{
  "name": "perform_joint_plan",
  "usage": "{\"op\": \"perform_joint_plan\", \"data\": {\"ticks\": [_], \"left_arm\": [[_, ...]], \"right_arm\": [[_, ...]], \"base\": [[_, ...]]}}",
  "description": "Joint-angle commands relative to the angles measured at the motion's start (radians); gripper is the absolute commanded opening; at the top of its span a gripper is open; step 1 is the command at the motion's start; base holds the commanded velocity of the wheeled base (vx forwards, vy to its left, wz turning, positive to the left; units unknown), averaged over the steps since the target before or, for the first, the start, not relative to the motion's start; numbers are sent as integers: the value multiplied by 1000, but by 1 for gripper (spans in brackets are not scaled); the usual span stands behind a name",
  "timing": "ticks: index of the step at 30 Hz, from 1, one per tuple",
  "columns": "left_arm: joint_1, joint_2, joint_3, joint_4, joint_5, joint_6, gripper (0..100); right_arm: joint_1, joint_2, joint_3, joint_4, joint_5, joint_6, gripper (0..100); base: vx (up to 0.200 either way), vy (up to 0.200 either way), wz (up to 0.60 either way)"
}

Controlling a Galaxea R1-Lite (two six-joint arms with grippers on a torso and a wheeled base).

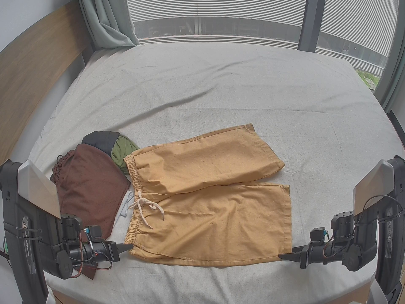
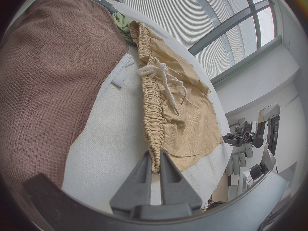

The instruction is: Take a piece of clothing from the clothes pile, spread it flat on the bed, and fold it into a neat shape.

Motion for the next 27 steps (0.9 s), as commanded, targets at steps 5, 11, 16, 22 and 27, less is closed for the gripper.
{"op": "perform_joint_plan", "data": {"ticks": [5,11,16,22,27], "left_arm": [[2,1,-3,-1,-2,0,0],[46,-11,30,-1,-115,11,0],[81,-11,55,-1,-150,72,0],[92,18,84,-1,-153,139,0],[103,21,100,-1,-153,166,0]], "right_arm": [[1,13,-10,-1,1,0,0],[-1,1,32,-1,0,0,0],[-3,-22,79,0,1,-6,0],[-6,-28,127,2,6,-60,0],[-7,-33,144,2,29,-67,0]], "base": [[0,0,0],[0,0,0],[0,0,0],[0,0,0],[0,0,0]]}}
